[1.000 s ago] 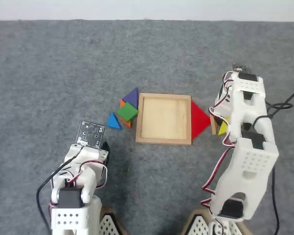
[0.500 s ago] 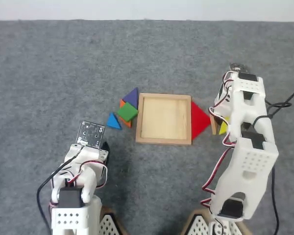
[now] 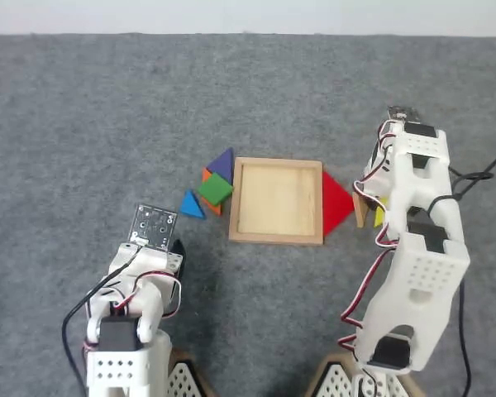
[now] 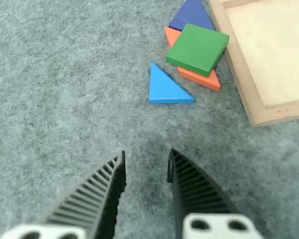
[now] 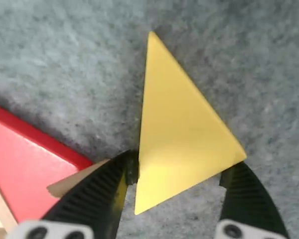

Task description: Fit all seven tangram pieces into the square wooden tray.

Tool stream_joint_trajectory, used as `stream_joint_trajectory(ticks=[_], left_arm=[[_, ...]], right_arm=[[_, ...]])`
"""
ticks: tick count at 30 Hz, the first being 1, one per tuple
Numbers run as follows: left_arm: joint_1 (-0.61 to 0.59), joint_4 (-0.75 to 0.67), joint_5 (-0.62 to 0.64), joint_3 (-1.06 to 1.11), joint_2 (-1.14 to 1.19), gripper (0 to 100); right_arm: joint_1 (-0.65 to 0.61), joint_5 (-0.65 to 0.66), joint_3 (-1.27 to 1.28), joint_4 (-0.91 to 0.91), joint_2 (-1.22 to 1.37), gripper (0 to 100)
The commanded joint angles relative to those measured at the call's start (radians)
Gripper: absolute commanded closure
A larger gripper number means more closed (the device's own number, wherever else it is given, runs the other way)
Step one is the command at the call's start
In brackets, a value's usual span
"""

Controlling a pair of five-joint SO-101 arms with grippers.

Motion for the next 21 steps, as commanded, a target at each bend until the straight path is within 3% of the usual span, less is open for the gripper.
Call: stream_joint_trajectory(ticks=[1,7,12,21], left_arm=[[-0.006,0.003,0.009,-0.012,-0.017,86],[-0.006,0.003,0.009,-0.012,-0.017,86],[-0.006,0.003,0.009,-0.012,-0.017,86],[-0.006,0.003,0.009,-0.012,-0.017,86]], right_arm=[[0.004,0.029,-0.049,-0.024,-0.053,75.7],[0.056,0.143,-0.129,0.085,-0.134,73.8],[0.007,0.149,-0.144,0.087,-0.137,66.6],[-0.022,0.180,-0.160,0.071,-0.028,66.3]])
